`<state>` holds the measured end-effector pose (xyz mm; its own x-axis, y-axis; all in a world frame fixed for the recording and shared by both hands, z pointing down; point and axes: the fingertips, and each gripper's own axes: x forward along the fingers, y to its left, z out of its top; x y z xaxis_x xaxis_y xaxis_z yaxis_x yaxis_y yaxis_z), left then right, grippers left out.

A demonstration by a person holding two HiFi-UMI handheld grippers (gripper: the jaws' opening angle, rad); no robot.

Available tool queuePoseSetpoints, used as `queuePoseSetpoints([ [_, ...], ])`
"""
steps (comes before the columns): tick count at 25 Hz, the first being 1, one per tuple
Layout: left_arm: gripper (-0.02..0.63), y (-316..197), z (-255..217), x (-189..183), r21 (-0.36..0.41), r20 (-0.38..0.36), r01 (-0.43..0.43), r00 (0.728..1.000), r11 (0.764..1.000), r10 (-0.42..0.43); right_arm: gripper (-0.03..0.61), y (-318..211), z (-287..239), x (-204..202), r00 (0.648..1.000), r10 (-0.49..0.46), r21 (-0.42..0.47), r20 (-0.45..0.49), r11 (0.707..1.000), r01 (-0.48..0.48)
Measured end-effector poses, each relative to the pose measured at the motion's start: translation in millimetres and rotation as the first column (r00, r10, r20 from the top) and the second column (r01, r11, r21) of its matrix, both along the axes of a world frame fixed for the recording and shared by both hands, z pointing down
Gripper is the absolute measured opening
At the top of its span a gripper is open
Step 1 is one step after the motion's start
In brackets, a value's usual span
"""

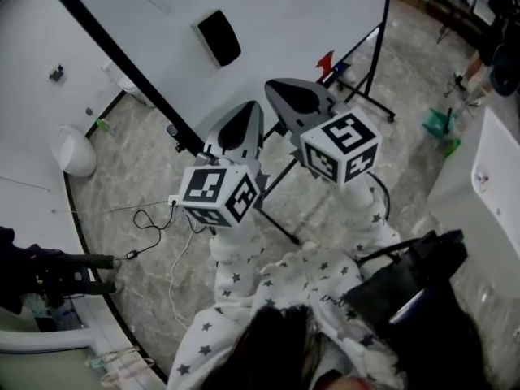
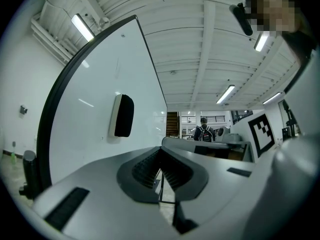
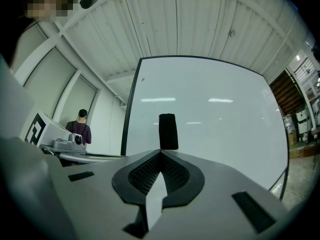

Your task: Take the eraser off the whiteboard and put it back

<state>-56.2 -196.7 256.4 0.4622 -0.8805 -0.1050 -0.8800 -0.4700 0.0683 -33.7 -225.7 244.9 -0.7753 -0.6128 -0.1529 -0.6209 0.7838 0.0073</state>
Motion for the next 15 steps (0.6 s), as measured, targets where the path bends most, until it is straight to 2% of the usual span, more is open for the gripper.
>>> queuePoseSetpoints([
  [15, 0.002, 4.9, -6.1, -2.9, 0.007, 0.0, 0.013, 1.0, 1.0, -0.013, 0.006, 2.4, 0.8, -3.4, 1.0, -0.014, -0.006, -0.008, 1.0, 0.014],
])
